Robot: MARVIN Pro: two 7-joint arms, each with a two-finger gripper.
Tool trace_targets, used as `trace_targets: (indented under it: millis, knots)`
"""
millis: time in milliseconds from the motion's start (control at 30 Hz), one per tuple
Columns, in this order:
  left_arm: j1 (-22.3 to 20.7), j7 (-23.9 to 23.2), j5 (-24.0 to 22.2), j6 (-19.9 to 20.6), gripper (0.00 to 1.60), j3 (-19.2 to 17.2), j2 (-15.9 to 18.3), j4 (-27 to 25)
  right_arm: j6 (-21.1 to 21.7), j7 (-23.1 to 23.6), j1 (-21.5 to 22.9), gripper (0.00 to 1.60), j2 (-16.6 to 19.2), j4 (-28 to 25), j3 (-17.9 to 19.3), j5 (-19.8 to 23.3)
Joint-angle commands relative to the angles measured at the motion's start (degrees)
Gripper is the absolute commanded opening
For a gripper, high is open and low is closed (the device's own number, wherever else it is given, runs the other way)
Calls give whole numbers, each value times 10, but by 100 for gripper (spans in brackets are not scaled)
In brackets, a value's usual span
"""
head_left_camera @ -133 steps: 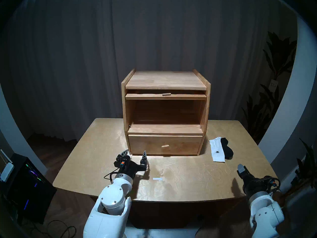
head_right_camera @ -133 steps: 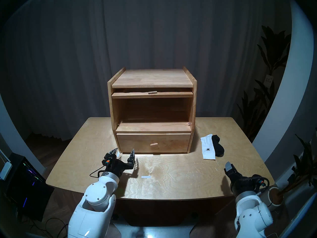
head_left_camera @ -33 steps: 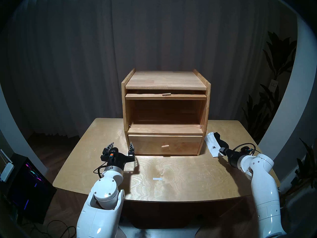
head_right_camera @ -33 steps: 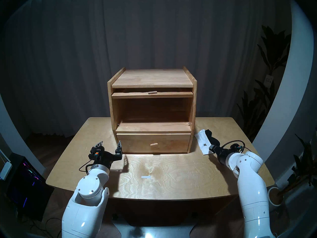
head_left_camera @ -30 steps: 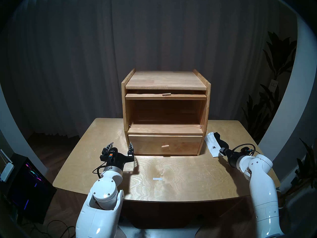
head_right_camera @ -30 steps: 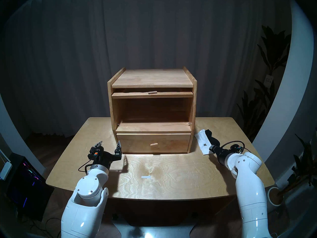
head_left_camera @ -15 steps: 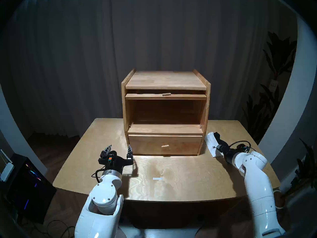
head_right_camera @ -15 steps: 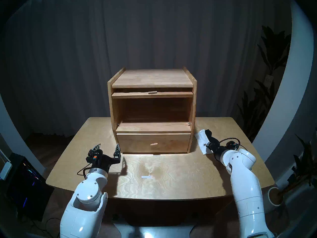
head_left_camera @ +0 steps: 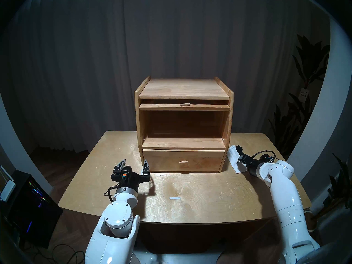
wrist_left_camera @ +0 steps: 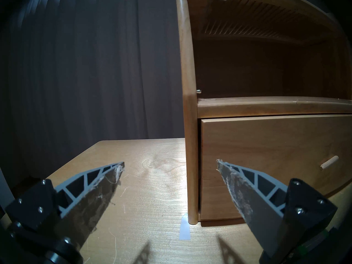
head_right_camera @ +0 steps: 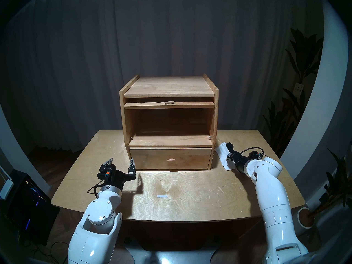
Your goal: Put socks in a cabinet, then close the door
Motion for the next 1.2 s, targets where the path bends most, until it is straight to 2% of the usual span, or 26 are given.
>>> trace_targets:
  millis: [0, 133, 333, 433, 567, 900, 1133, 1167]
  knots:
    - [-18, -1, -1, -2, 160, -4, 2, -11, 13, -10, 17, 0, -12, 64, -6, 9]
    - [-19, 2, -5, -3, 160, -11, 2, -14, 9, 4, 3, 0, -10, 59, -5, 15]
    - [-17, -2, -4, -5, 160, -8, 2, -8, -1, 25, -40, 0, -5, -14, 2, 19]
    - [-16, -2, -4, -7, 160, -4, 0, -6, -22, 61, -59, 0, 5, -53, -2, 8]
    - [-16, -2, -2, -8, 160, 0, -2, -6, -46, 98, -52, 0, 19, -76, 11, 7]
    - [-13, -3, -3, -7, 160, 3, -1, -1, -107, 154, -26, 0, 48, -136, 57, -9]
    - [-11, -5, -3, -10, 160, 5, -2, -1, -128, 214, -46, 0, 40, -197, 63, -6]
    - [-11, -5, -4, -10, 160, 5, -2, -1, -131, 222, -41, 0, 39, -192, 59, -4]
